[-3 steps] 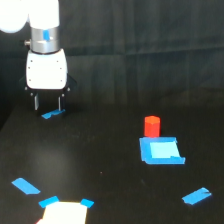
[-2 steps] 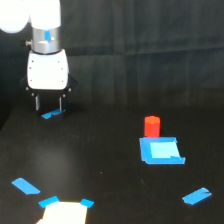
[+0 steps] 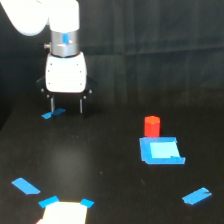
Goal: Pick up the red object from the table
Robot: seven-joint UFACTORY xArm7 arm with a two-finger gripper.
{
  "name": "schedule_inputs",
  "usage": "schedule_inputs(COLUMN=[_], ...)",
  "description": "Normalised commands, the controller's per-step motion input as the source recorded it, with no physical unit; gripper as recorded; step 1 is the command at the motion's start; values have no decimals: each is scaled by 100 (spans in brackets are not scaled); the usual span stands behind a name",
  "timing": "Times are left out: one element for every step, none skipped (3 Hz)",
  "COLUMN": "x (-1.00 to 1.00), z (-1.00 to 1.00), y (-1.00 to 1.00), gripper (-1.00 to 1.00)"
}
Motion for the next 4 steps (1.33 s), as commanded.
schedule_inputs(x=[91, 88, 100, -4], z=[-89, -20, -80, -100], y=[-15, 5, -6, -60], gripper=[100, 100, 100, 19])
